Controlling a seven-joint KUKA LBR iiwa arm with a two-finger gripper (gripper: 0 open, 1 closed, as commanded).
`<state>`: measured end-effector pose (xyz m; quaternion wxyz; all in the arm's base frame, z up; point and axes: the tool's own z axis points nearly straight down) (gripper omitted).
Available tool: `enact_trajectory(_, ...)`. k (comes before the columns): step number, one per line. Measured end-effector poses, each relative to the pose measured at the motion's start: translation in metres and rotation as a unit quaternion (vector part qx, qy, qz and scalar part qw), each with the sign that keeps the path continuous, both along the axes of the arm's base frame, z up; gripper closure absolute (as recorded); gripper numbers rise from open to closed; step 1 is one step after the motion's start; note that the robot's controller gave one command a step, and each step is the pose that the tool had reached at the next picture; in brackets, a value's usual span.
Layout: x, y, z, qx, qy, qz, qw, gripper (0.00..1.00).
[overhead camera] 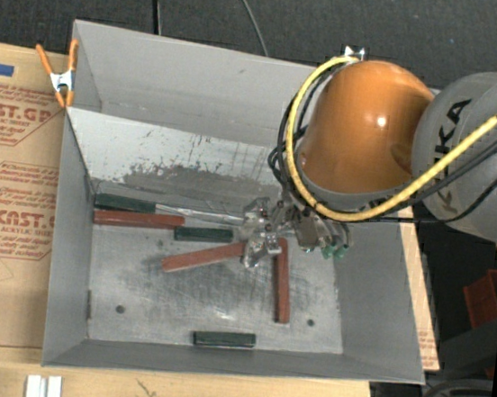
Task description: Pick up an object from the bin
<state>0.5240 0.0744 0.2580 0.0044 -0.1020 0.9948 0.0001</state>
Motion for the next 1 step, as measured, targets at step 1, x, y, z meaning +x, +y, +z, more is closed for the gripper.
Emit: enact_trajectory(1, -0.0009, -0.0001, -0.0027, 0.000, 0.0027, 0.000, 1.0000, 1.00)
